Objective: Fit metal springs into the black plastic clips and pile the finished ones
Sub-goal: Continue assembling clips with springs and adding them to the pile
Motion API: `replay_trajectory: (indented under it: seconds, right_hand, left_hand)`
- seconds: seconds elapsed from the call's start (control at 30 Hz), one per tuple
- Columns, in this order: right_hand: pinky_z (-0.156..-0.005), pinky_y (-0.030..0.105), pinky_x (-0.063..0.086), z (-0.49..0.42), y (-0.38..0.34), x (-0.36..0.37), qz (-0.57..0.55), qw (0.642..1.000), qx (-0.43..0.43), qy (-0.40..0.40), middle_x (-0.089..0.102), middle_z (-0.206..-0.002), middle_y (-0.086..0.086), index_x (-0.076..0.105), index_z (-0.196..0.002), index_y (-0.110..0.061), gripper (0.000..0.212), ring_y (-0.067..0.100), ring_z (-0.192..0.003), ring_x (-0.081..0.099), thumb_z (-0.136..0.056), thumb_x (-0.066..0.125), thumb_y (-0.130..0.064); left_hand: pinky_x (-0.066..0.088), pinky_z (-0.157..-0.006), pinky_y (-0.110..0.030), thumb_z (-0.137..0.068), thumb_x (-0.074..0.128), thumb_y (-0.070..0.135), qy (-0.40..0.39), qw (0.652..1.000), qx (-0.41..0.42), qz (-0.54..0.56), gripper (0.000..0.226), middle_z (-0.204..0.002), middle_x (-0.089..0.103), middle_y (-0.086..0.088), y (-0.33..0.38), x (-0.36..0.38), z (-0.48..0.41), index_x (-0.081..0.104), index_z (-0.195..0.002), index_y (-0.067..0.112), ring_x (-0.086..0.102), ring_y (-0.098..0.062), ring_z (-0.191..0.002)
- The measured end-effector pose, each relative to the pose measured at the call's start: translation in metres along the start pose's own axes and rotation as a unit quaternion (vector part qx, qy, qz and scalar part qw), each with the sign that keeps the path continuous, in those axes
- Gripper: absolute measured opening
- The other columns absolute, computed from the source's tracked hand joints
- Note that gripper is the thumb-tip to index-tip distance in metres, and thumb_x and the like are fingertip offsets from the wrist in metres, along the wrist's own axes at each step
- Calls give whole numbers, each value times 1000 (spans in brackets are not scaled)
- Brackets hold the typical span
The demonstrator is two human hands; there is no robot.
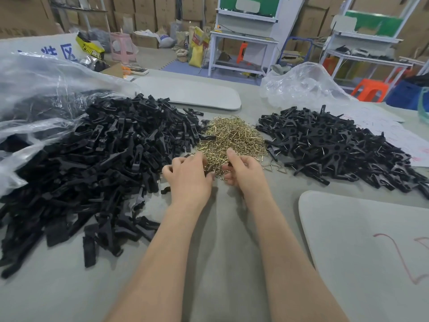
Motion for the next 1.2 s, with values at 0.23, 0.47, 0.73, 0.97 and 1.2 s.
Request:
replay_trajectory:
  seconds: [0.23, 0.47, 0.73, 0.97, 1.2]
  right_hand:
    - [-56, 18, 48, 6, -7, -2, -75, 997, -3, -29, 65, -90, 9, 40, -106, -7, 25, 11, -60, 55, -91, 50, 9]
    - [-76, 18, 54, 16, -24, 9, -138, 985, -77, -72, 65, -94, 2, 62, -98, -14, 18, 8, -81, 64, -92, 55, 1]
    - [-98, 36, 49, 24, -27, 18, -7, 989, -147, -32, 64, -100, -2, 60, -102, -20, 25, 20, -108, 62, -92, 52, 2]
    - [-76, 17, 51, 24, -28, 20, 10, 984, -170, -50, 69, -86, -5, 63, -89, -22, 24, 0, -80, 66, -90, 58, 1]
    - [-76, 18, 52, 24, -29, 16, 21, 984, -171, -49, 71, -84, -6, 66, -86, -25, 26, 3, -81, 68, -89, 59, 0]
  left_hand:
    - [44, -91, -29, -91, 56, 6, -18, 981, 86, 174, 37, -113, 55, 1, 12, -2, 1, 54, -126, 17, 54, -15, -102]
    - [49, -77, -17, -86, 68, 21, -3, 893, -95, 441, 18, -90, 70, 2, -4, -7, -5, 69, -102, 12, 63, -5, -82]
    - [52, -79, -43, -90, 63, 25, 4, 877, -88, 472, 5, -81, 66, -4, -1, -11, -4, 62, -86, 25, 55, -15, -69]
    - [56, -79, -41, -89, 65, 24, 34, 868, -95, 487, 10, -79, 67, 3, -3, -11, -3, 65, -92, 15, 63, -11, -74]
    - [56, -78, -40, -89, 66, 26, 45, 876, -89, 472, 8, -81, 68, 1, -3, -11, -3, 63, -89, 18, 63, -13, -75]
Point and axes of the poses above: each hand's wrist, its own z-axis away from the middle knuckle, its own x-axis out of the palm, y = z × x, the point moved 4 cm from there along -z, towards the middle knuckle
